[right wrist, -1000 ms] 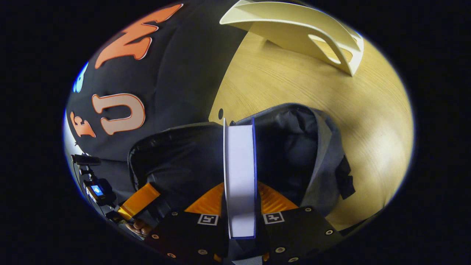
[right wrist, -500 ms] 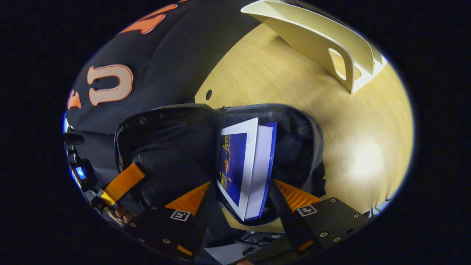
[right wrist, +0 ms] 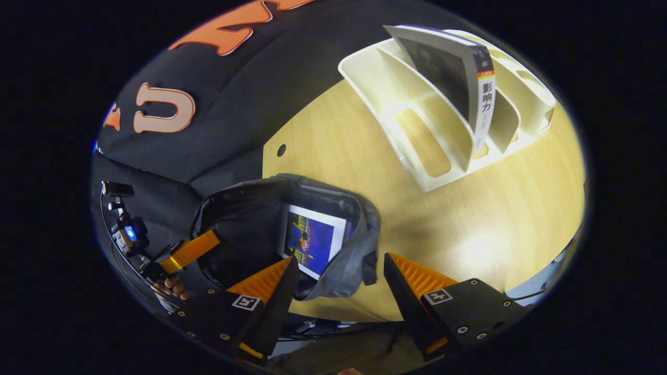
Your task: Open the schoolbag, grab two books from the bookshelf and put them into the schoolbag.
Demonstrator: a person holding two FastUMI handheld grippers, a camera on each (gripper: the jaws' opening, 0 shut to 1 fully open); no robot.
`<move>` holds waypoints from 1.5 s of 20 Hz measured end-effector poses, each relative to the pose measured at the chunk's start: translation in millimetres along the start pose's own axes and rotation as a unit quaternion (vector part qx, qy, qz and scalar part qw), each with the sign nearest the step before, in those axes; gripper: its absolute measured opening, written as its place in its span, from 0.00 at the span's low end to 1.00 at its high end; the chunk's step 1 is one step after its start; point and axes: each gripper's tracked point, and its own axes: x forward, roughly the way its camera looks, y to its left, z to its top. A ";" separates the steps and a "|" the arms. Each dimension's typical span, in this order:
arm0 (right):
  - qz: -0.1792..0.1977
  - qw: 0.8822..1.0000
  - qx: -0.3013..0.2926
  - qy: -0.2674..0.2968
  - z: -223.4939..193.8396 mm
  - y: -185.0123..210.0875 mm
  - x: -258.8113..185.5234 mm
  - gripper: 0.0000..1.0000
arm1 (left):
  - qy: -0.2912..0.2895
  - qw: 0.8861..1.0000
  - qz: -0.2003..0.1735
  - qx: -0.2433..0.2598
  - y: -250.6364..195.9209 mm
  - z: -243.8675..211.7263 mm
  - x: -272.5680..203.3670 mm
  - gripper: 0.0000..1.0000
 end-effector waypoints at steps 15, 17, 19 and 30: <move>-0.110 0.985 -0.136 0.000 104.5 -71.3 -89.2 0.97 | 0.019 0.999 0.026 -0.024 -15.0 -2.6 30.1 0.04; -0.121 0.980 -0.155 0.001 121.3 -76.7 -94.9 0.98 | 0.018 0.999 0.028 -0.029 -16.6 -3.4 32.0 0.04; -0.123 0.976 -0.178 0.001 139.4 -74.9 -97.9 0.98 | 0.018 0.999 0.029 -0.036 -17.5 -2.3 34.8 0.03; -0.176 0.962 -0.211 0.011 211.8 -99.4 -77.9 0.97 | 0.019 0.997 0.044 -0.060 -15.2 -9.9 35.1 0.04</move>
